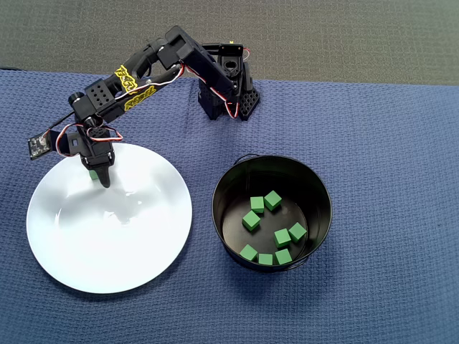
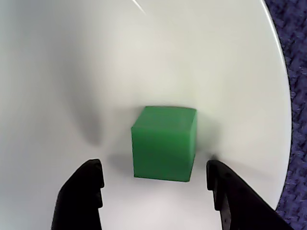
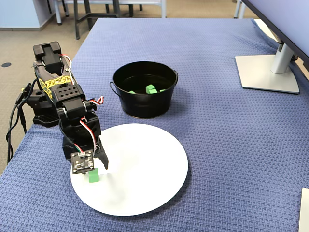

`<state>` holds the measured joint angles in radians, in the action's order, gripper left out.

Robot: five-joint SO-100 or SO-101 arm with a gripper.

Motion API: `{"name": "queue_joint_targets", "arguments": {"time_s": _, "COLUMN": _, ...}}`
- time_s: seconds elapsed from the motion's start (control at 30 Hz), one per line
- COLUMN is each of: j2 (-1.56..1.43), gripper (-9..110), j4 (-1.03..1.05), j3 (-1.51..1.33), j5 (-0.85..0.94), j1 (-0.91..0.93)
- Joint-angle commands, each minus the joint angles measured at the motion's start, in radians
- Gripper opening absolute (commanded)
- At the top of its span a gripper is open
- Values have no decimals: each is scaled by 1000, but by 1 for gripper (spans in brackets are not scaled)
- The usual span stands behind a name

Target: Pick up the green cubes from the white plate and place them in the black recipient

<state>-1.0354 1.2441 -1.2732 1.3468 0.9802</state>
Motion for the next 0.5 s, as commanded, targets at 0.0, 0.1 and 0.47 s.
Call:
{"name": "queue_joint_targets", "arguments": {"time_s": 0.0, "j2": -106, "gripper": 19, "j4": 20, "j3": -2, "j5": 15, "j1": -18}}
{"name": "queue_joint_targets", "arguments": {"time_s": 0.1, "j2": -114, "gripper": 19, "j4": 20, "j3": -6, "j5": 32, "j1": -14}}
{"name": "queue_joint_targets", "arguments": {"time_s": 0.47, "j2": -58, "gripper": 18, "j4": -31, "j3": 44, "j5": 44, "j1": -3}}
